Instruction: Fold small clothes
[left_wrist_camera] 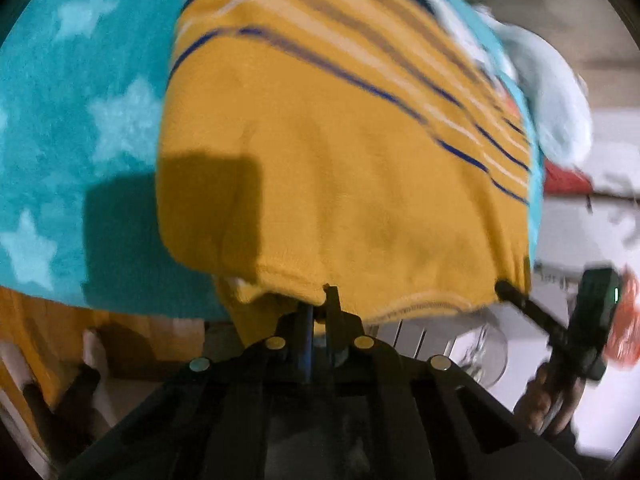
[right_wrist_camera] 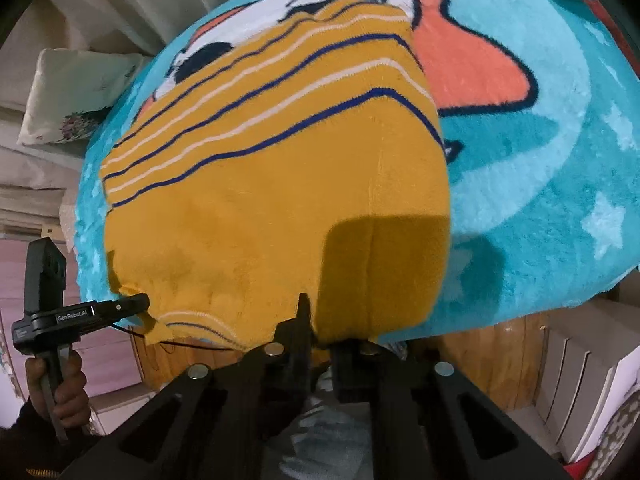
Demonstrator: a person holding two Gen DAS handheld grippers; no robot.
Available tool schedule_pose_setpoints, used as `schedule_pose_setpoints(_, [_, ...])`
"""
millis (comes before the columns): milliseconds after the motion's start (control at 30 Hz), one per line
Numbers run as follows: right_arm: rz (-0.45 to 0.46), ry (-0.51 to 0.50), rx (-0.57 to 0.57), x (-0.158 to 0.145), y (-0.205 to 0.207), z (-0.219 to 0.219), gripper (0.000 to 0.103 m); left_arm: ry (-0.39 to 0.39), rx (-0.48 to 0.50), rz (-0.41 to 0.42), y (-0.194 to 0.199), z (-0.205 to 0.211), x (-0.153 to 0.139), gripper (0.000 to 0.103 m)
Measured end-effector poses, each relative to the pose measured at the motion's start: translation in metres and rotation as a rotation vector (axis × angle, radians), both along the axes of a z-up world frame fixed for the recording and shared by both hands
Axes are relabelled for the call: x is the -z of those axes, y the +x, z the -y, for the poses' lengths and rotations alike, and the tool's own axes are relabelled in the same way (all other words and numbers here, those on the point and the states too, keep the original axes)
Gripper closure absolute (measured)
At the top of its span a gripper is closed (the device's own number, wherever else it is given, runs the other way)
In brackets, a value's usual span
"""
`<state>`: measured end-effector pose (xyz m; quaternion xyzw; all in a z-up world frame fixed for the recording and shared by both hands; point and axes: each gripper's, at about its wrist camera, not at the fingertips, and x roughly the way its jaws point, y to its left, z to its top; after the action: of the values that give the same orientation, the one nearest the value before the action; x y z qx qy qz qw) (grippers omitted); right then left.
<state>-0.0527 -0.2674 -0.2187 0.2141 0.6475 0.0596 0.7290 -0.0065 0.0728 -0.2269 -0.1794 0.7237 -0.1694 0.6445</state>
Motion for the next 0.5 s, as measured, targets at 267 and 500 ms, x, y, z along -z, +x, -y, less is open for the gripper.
schedule_pose_setpoints(267, [-0.045,-0.046,-0.068,0.014,-0.003,-0.005,0.097,0.033,0.018,-0.046,-0.004,-0.003,0.04,0.097])
schedule_pose_setpoints(500, [-0.045,-0.118,-0.18,-0.001,-0.013,-0.004,0.06,0.178,0.119,0.134,-0.027,-0.024,0.001,0.048])
